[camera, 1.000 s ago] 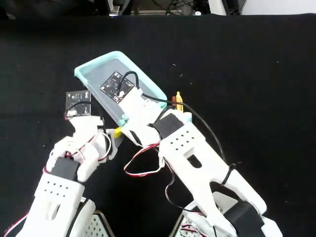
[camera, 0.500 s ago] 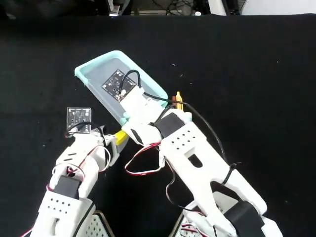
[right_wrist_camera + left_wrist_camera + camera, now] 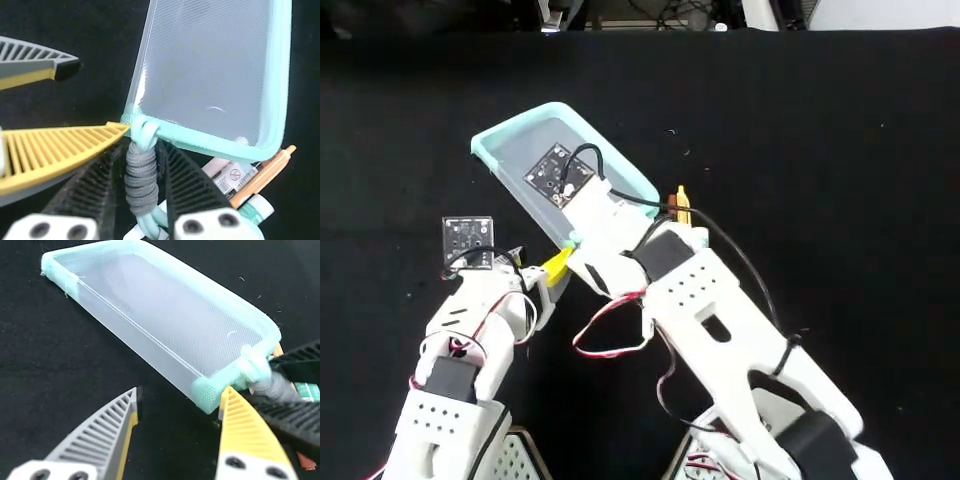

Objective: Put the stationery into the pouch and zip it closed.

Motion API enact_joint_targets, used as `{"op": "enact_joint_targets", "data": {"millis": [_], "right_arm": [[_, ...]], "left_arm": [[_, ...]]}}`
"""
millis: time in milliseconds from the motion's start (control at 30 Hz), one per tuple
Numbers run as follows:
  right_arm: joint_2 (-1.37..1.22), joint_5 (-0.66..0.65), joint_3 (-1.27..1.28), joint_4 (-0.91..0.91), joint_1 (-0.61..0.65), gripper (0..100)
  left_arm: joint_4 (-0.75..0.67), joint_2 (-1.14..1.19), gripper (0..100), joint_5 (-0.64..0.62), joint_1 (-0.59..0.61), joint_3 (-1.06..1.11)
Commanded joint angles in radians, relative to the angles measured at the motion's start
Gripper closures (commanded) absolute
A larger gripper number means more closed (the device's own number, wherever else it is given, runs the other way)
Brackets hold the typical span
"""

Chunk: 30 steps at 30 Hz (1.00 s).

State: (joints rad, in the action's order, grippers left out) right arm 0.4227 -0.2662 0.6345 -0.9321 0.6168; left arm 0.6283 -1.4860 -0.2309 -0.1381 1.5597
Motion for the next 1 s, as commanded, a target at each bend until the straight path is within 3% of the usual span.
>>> {"op": "enact_joint_targets", "data": {"millis": [0,200,400,867,967], "right_arm": [[0.071,0.008,-0.004,-0.005,-0.002,98.6],[0.094,0.008,0.016,0.003,-0.002,98.6],[0.091,0.006,0.019,-0.003,0.029,98.6],[0.099,0.0,0.03,-0.005,0.066,98.6],[0.099,0.0,0.03,-0.005,0.066,98.6]], "left_arm": [[-0.02,-0.011,73,0.006,-0.035,0.001],[-0.072,-0.009,73,0.011,-0.028,0.039],[-0.101,-0.009,73,0.011,0.054,0.036],[-0.109,-0.009,73,0.066,0.053,0.067],[-0.109,-0.009,81,0.068,0.053,0.071]]}}
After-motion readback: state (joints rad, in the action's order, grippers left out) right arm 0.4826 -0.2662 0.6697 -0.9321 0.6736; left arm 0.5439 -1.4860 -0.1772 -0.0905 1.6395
